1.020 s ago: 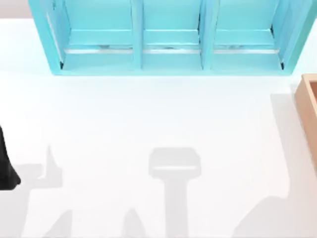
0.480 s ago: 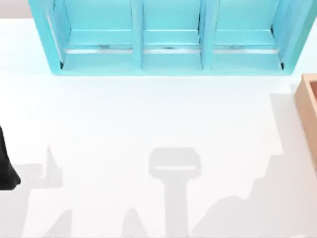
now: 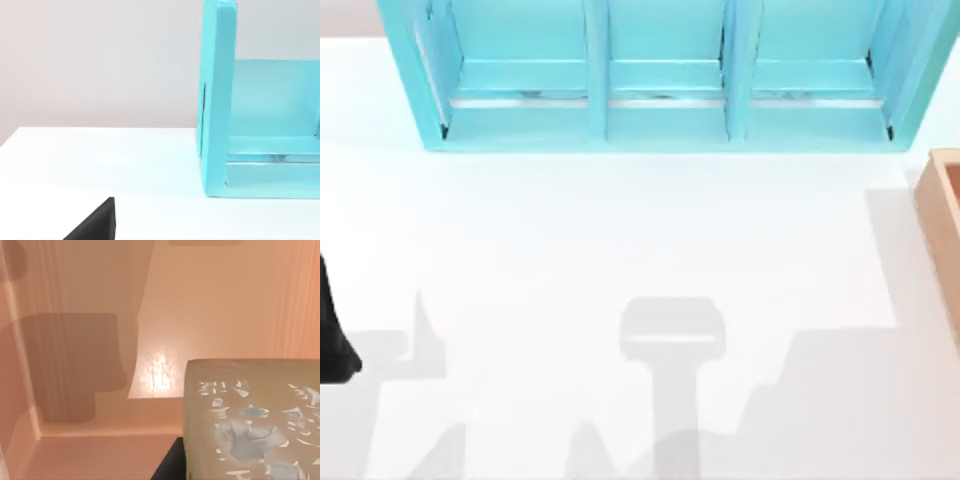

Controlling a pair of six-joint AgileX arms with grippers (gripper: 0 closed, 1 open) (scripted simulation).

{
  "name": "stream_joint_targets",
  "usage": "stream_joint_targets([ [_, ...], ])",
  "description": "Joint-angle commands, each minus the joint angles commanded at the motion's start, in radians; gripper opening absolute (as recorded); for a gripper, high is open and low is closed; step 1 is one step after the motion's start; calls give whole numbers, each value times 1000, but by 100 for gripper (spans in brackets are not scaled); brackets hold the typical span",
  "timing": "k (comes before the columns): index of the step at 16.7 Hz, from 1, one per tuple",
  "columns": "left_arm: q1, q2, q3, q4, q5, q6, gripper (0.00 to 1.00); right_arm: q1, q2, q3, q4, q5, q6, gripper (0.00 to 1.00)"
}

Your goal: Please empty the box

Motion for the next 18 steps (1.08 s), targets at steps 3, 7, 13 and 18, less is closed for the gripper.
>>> stream_joint_targets([
  [3, 0, 0, 0, 0, 0, 0, 100, 4, 6, -2, 3, 0, 4, 0],
  [7, 0, 0, 0, 0, 0, 0, 100, 112, 83, 61, 15, 4, 112, 0],
  [13, 0, 0, 0, 0, 0, 0, 100, 515, 313, 223, 71, 1, 510, 0],
  [18, 0, 0, 0, 0, 0, 0, 100, 868, 493, 336, 143, -2, 876, 0],
])
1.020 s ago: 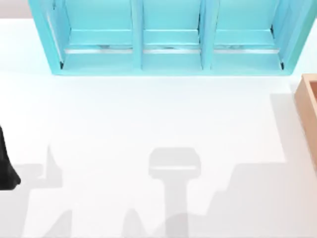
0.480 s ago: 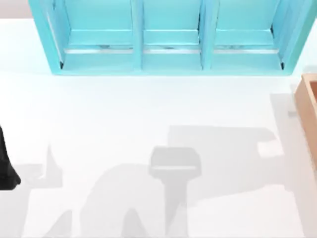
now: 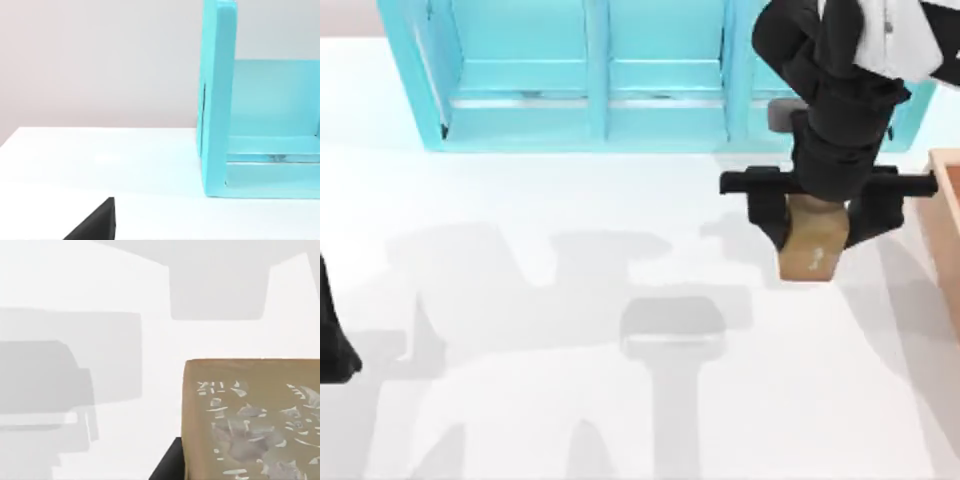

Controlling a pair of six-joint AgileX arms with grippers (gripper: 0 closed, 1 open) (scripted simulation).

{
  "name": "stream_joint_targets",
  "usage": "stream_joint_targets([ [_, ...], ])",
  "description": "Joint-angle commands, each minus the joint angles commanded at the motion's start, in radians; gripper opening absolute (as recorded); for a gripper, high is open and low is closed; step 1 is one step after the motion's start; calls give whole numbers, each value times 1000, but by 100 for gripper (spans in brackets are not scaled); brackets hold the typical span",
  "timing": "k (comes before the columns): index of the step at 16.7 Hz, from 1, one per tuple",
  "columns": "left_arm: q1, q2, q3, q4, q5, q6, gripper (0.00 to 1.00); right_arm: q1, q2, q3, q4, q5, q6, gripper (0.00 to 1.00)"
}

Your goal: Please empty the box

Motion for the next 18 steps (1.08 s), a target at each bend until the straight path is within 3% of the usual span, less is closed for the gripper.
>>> stream_joint_targets([
  [4, 0, 0, 0, 0, 0, 0, 100, 135, 74, 41, 44, -1, 137, 0],
  [10, 0, 0, 0, 0, 0, 0, 100, 139, 77, 37, 49, -3, 147, 0],
  [18, 0, 0, 0, 0, 0, 0, 100, 145, 122, -69, 203, 0, 147, 0],
])
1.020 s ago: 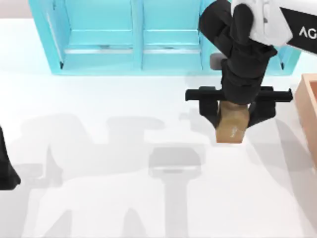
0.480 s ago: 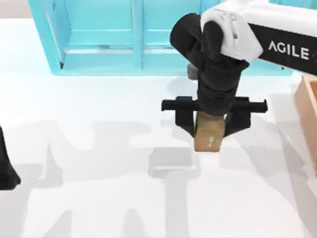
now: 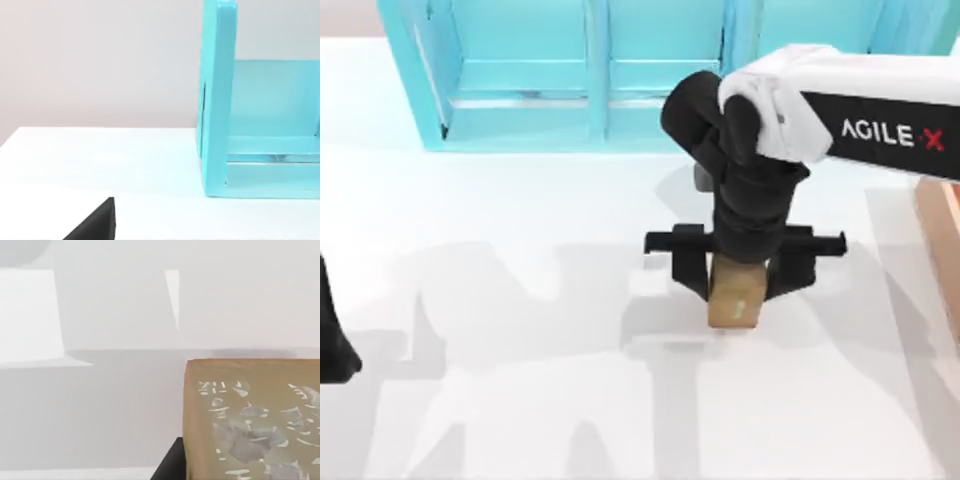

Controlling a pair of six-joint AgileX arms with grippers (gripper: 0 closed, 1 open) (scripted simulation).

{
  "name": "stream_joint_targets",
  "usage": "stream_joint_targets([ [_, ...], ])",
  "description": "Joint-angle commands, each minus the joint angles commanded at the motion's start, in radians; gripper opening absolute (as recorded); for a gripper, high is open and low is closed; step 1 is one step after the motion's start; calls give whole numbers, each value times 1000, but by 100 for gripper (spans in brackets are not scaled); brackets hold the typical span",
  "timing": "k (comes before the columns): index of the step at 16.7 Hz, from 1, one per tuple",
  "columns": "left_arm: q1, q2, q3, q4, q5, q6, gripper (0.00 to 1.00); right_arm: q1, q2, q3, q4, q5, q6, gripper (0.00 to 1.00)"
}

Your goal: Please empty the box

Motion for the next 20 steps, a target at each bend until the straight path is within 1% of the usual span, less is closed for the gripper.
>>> stream_joint_targets([
  [3, 0, 0, 0, 0, 0, 0, 100, 0, 0, -1, 1, 0, 0, 0],
  [16, 0, 0, 0, 0, 0, 0, 100, 0, 0, -1, 1, 0, 0, 98],
  [17, 0, 0, 0, 0, 0, 0, 100, 0, 0, -1, 1, 0, 0, 100],
  [20, 0, 0, 0, 0, 0, 0, 100, 0, 0, -1, 1, 0, 0, 100],
])
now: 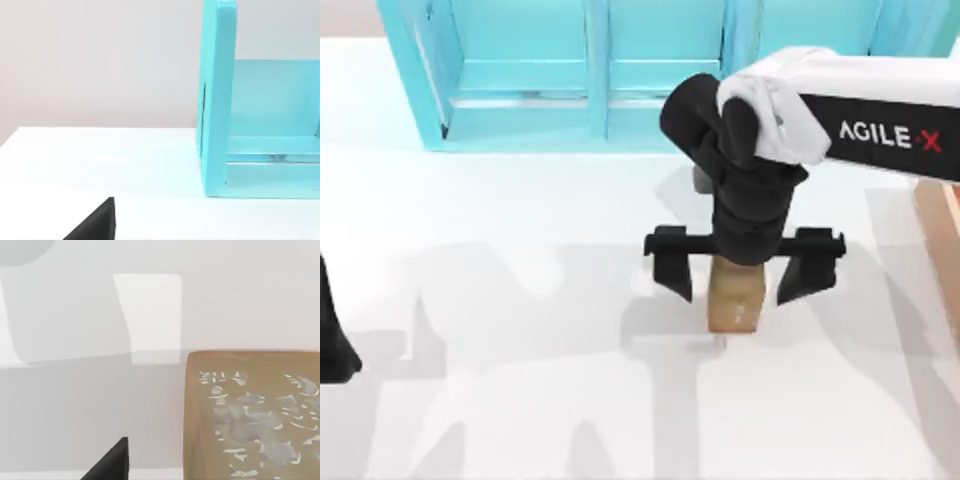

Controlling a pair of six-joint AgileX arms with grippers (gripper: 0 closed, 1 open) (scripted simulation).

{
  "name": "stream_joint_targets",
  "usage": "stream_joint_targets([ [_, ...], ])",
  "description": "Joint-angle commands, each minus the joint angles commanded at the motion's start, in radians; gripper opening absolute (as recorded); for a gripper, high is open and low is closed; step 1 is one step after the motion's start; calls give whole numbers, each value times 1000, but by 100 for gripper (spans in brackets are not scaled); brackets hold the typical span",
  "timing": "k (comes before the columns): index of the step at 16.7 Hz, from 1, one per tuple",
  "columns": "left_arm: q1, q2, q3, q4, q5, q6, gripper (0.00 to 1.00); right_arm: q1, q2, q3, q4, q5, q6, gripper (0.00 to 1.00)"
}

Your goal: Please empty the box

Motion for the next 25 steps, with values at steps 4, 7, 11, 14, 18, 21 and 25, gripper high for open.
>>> stream_joint_targets([
  [4, 0, 0, 0, 0, 0, 0, 100, 0, 0, 0, 0, 0, 0, 100],
  [7, 0, 0, 0, 0, 0, 0, 100, -2, -2, 17, -17, 0, 2, 100],
  [11, 0, 0, 0, 0, 0, 0, 100, -1, -28, 135, -171, 0, 0, 100],
  [14, 0, 0, 0, 0, 0, 0, 100, -3, -51, 217, -273, -1, -2, 100],
  [18, 0, 0, 0, 0, 0, 0, 100, -4, -58, 231, -289, -1, -3, 100],
  [21, 0, 0, 0, 0, 0, 0, 100, -15, -57, 228, -288, 0, -15, 100],
  [25, 0, 0, 0, 0, 0, 0, 100, -158, -83, 223, -305, 2, -160, 100],
])
